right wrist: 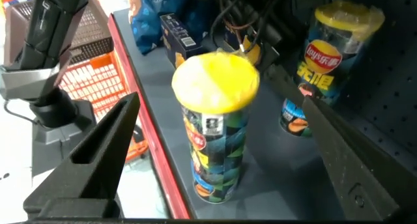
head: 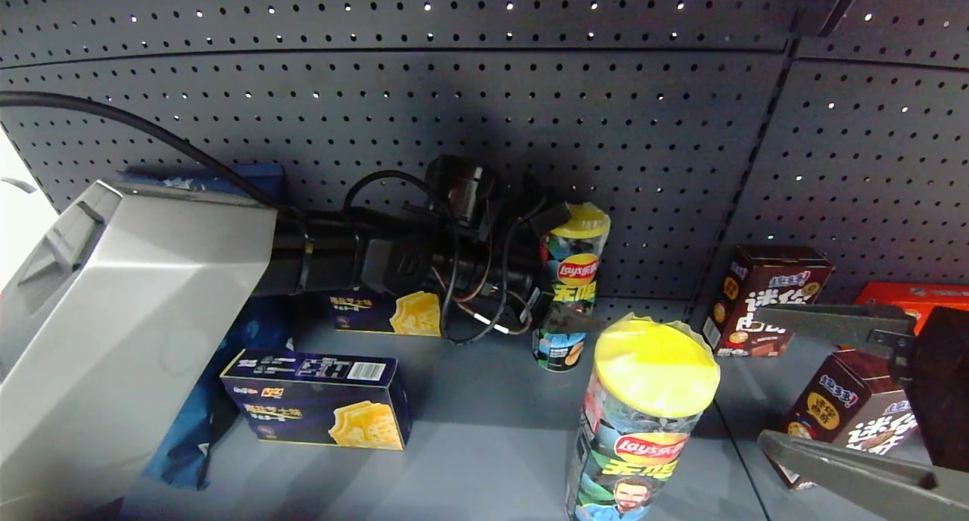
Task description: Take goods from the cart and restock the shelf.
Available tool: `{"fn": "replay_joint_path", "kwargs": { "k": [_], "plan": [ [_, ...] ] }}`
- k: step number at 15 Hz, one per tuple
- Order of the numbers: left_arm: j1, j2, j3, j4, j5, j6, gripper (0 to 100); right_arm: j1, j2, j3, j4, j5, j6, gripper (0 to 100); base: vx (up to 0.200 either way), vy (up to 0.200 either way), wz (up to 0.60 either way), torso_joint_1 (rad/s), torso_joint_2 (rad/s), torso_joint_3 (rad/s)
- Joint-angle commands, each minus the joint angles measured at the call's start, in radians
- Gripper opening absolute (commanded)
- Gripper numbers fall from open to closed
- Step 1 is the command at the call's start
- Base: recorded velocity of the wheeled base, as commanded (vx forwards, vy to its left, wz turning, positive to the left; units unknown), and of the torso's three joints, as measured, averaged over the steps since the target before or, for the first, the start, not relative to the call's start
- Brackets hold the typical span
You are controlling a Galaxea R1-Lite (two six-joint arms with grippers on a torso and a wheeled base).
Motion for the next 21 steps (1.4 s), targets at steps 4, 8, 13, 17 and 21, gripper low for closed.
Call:
{"fn": "replay_joint_path", "kwargs": {
  "k": [4, 8, 13, 17, 21],
  "plan": [
    [0.018, -0.183, 0.180, -0.006, 0.002, 0.009, 100, -0.013, 0.007, 0.028, -0.009, 0.005, 0.009, 100, 0.000, 0.000, 0.00, 0.000, 0.00, 0.000],
    [0.073, -0.328, 0.292, -0.007, 0.028, 0.017, 100, -0.021, 0.002, 0.050, -0.009, 0.001, 0.010, 100, 0.000, 0.000, 0.00, 0.000, 0.00, 0.000],
    [0.143, -0.635, 0.556, -0.006, 0.029, 0.012, 100, -0.088, -0.017, 0.031, -0.006, -0.006, 0.010, 100, 0.000, 0.000, 0.00, 0.000, 0.00, 0.000],
    [0.142, -0.831, 0.705, -0.007, 0.150, 0.006, 100, -0.125, -0.044, -0.015, 0.068, -0.177, 0.006, 100, 0.000, 0.000, 0.00, 0.000, 0.00, 0.000],
    [0.131, -0.927, 0.749, -0.007, 0.288, 0.006, 100, -0.071, -0.090, -0.110, 0.241, -0.377, -0.006, 100, 0.000, 0.000, 0.00, 0.000, 0.00, 0.000]
  ]
}}
